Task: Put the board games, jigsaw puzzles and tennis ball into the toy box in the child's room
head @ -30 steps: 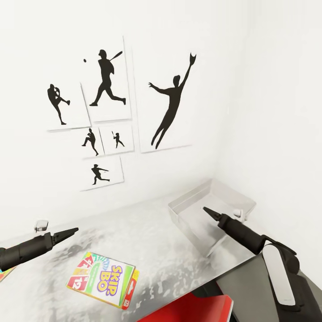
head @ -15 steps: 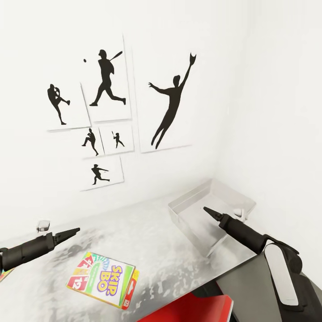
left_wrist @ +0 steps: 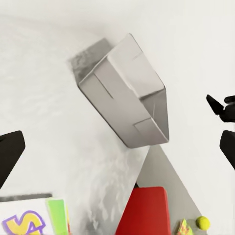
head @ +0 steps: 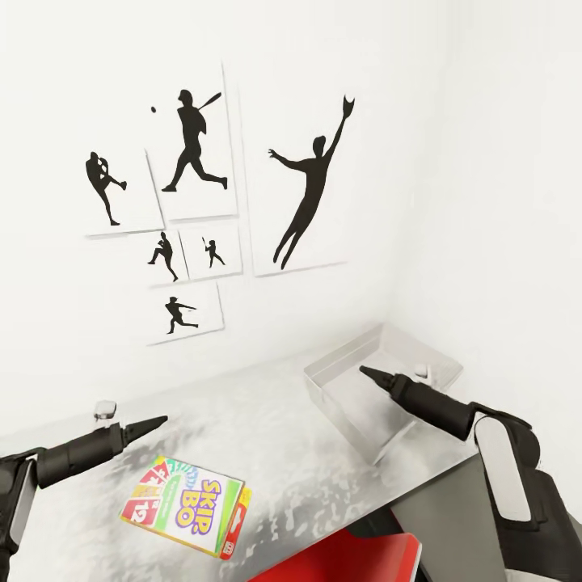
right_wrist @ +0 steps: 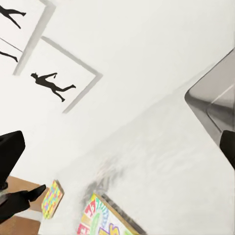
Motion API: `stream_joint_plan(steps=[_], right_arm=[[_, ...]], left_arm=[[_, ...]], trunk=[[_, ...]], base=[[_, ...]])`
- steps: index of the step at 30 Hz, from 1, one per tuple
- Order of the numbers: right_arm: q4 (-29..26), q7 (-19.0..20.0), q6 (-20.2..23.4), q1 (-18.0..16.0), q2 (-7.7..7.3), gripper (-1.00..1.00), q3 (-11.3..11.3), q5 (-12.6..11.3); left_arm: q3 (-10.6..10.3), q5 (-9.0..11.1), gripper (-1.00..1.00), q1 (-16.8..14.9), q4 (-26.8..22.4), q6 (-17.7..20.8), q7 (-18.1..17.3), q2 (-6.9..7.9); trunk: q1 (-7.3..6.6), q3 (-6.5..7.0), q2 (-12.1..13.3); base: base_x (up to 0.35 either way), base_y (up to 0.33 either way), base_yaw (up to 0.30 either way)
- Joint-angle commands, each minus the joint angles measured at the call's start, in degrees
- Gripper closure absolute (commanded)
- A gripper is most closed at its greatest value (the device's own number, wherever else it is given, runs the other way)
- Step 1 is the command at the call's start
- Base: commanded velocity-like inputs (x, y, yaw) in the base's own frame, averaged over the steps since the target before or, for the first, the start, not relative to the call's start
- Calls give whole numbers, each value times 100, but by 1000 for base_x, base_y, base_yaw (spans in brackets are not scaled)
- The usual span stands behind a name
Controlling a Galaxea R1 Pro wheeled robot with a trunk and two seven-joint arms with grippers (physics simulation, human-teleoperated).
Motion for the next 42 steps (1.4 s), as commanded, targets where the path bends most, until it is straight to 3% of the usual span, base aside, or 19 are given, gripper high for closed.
stream_joint_plan(steps=[1,5,7,9,12,13,15,19,23,26,30,33,37,42], right_arm=[[8,-165,90,-206,0,-100,3,61],[18,-950,172,-568,-19,-100,6,56],[20,-1616,172,-850,-83,-100,20,39],[21,-1994,172,-1011,-122,-100,30,33],[29,-2345,172,-1130,-157,-100,28,41],[30,-2485,172,-1160,-198,-100,20,46],[32,-2668,172,-1187,-321,-100,12,50],[47,-2917,172,-1202,-592,-100,-15,42],[66,-3189,172,-1205,-743,-100,-34,43],[72,-3590,172,-1201,-795,-100,-35,45],[74,-4197,172,-1187,-806,-100,8,52],[114,-4911,172,-1162,-771,-100,48,51],[318,-5507,172,-1141,-735,-100,306,41],[605,-5747,172,-1137,-709,-100,770,38]], left_arm=[[-58,8,-100,-22,-25,93,17,-34],[-346,-11,-100,-461,-235,409,264,-272],[-751,-38,-100,-1114,-330,720,772,-505],[-1060,-41,-100,-1524,-353,834,1298,-654],[-1348,-40,-100,-1885,-262,904,2017,-937],[-1428,-39,-100,-2063,-134,920,2369,-1127],[-1496,-41,-100,-2393,139,927,2883,-1396],[-1543,-35,-100,-2918,764,895,3753,-1737],[-1560,-20,-100,-3257,1427,803,4560,-2059],[-1564,-5,-100,-3450,1873,481,5295,-2331],[-1566,12,-100,-3520,2126,130,6022,-2372],[-1568,78,-100,-3543,2351,-43,6587,-2372],[-1573,213,-100,-3551,2766,-407,6901,-2372],[-1581,277,-100,-3553,3148,-684,6987,-2372]], trunk=[[3,-13,-13],[3,-13,-13],[3,-13,-13],[3,-13,-13],[3,-13,-13],[3,-13,-13],[3,-13,-13],[3,-13,-13],[3,-13,-13],[3,-13,-13],[3,-13,-13],[3,-13,-13],[3,-13,-13],[3,-13,-13]], base=[[0,0,0],[0,0,0],[0,0,0],[0,0,0],[0,0,0],[0,0,0],[0,0,0],[0,0,0],[0,0,0],[0,0,0],[0,0,0],[0,0,0],[0,0,0],[0,0,0]])
